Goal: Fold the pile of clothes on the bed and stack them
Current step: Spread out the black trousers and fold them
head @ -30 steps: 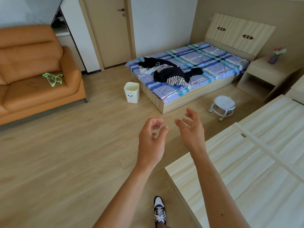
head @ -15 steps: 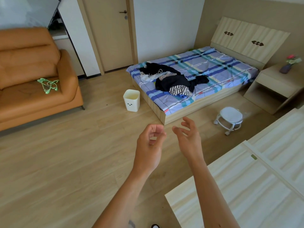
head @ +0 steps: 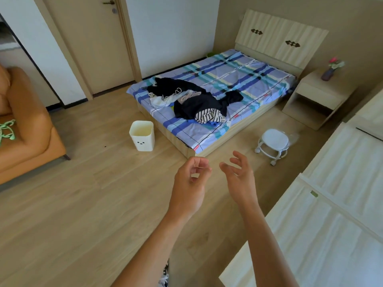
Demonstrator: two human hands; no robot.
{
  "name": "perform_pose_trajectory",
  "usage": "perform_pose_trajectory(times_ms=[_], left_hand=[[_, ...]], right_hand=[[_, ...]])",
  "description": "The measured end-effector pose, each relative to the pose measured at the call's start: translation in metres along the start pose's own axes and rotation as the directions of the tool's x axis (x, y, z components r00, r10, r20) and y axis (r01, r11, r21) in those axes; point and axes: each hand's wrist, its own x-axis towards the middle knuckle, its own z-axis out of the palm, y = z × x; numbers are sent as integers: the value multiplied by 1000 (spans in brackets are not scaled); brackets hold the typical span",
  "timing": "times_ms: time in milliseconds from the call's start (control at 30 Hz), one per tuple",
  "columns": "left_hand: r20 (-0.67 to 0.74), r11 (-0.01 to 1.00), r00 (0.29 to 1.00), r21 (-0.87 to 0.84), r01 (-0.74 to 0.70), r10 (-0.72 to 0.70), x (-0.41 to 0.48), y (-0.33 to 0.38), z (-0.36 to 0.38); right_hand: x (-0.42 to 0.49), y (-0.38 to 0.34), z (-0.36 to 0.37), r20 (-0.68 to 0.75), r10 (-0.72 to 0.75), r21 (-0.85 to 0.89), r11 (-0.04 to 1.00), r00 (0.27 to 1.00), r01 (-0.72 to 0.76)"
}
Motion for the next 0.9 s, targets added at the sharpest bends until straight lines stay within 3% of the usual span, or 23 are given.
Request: perform_pose_trajectory(times_ms=[200, 467, 733, 900], left_hand=[[175, 999, 984, -39, 28, -21, 92, 11, -17], [394, 999, 919, -26, 34, -21, 175, 2, 18], [498, 999, 867, -31, 23, -4, 280, -1, 101], [491, 998, 871, -61, 24, 8, 352, 9, 151]], right_hand=[[50, -24, 34, -174, 33, 28, 999, 984, -28], [116, -19, 35, -337, 79, 37, 997, 938, -70], [228, -11, -4, -452, 74, 45, 997, 889, -60], [312, -18, -27, -445, 49, 26, 999, 894, -42]])
